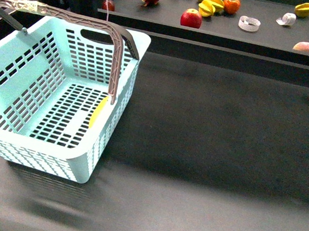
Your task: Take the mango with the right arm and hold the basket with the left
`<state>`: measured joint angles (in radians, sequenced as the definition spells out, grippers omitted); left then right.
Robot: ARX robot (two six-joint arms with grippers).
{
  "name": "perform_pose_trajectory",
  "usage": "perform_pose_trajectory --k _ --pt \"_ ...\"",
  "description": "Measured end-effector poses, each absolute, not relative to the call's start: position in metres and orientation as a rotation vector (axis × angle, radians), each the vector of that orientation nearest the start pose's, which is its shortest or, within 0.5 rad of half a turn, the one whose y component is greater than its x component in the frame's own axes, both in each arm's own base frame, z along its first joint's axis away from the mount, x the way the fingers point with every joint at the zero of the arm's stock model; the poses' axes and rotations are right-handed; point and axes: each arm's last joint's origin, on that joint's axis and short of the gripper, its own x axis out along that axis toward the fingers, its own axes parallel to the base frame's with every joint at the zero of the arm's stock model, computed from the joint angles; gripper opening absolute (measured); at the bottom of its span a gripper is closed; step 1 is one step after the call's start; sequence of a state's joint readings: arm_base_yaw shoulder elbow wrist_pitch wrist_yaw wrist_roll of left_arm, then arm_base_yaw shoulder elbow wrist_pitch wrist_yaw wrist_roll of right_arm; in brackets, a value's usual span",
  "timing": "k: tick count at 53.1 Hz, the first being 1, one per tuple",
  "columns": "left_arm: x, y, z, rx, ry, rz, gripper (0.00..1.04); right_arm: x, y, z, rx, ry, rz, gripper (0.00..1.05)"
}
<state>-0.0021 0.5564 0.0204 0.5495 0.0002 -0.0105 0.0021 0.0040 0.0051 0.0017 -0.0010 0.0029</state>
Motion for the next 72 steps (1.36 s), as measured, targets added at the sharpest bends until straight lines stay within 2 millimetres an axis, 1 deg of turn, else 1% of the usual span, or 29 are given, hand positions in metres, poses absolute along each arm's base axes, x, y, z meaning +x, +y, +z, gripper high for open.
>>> perform_pose_trajectory --k 24,49,54,57,72 --pt "0.117 0.0 0.174 -0.008 -0.024 -0.002 0.04 0.098 0.0 0.165 0.003 -0.003 0.003 0.97" --pt "0.108 0.0 0.173 -0.008 -0.024 -0.002 0.04 0.098 0.0 0.165 0.003 -0.003 0.003 0.97" --pt "0.1 0.0 0.169 -0.008 0.009 -0.002 0.04 0.098 0.0 0.165 0.003 -0.003 0.003 0.97" --pt "0.097 0.0 0.17 -0.008 -0.014 -0.002 0.04 0.098 0.0 0.165 0.003 -0.003 0.003 0.97" --pt "0.097 0.0 0.17 -0.008 -0.017 -0.002 0.04 0.098 0.0 0.165 0.003 -0.003 0.003 0.97"
